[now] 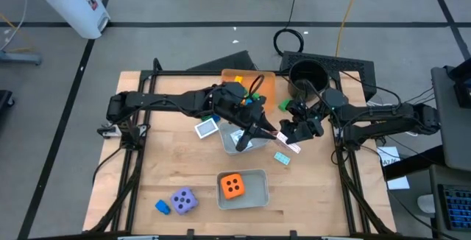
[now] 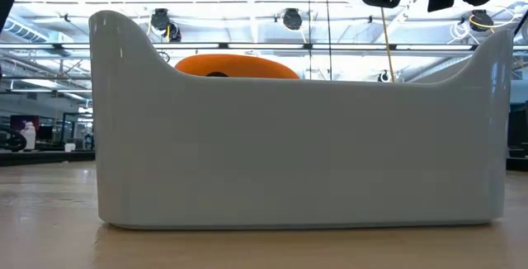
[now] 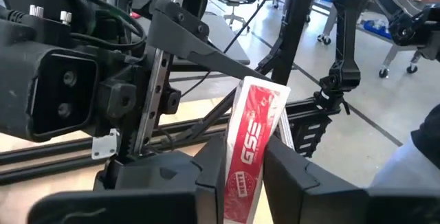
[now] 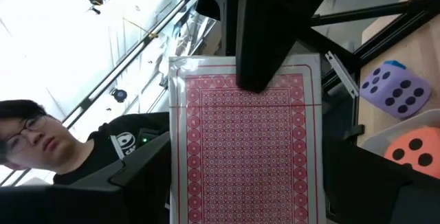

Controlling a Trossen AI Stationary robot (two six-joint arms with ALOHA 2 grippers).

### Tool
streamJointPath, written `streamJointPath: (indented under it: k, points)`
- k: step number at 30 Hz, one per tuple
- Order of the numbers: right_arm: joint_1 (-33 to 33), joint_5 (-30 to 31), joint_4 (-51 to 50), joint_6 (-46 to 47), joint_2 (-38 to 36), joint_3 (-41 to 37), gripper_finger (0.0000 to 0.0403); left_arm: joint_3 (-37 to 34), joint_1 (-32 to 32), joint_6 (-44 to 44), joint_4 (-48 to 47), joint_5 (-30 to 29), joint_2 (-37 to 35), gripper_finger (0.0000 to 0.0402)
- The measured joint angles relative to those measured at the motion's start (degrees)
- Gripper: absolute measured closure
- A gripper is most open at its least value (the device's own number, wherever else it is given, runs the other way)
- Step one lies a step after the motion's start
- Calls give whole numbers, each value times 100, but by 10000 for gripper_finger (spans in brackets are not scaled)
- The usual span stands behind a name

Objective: Pick & Place Toys
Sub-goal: Put the red deck of cards into the top gray bin

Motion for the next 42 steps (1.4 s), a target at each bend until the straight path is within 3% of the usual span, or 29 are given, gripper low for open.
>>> streamJointPath:
  k: [6, 15, 22, 28, 32, 35, 42]
  points:
    - [0, 45, 1, -31, 0, 0, 76, 0, 3, -126, 19, -44, 0, 321]
    - [-386, 122, 121, -68, -4, 9, 44, -7, 199, -608, -233, 75, -244, 339]
    - [-1119, 94, 304, -52, -41, 2, 42, 0, 427, -526, -1374, 138, -791, 327]
    - [-1587, 80, 327, -79, -47, 0, 42, 0, 675, -397, -2909, -537, -1171, 335]
    - [-1744, 77, 313, -203, -48, 0, 42, -2, 786, -428, -3872, -955, -1134, 325]
    - [-1825, 78, 223, -351, -48, 0, 42, 2, 820, -431, -4004, -1137, -910, 325]
    - [-1891, 72, -78, -667, -48, -2, 41, 0, 879, -460, -4048, -655, -127, 332]
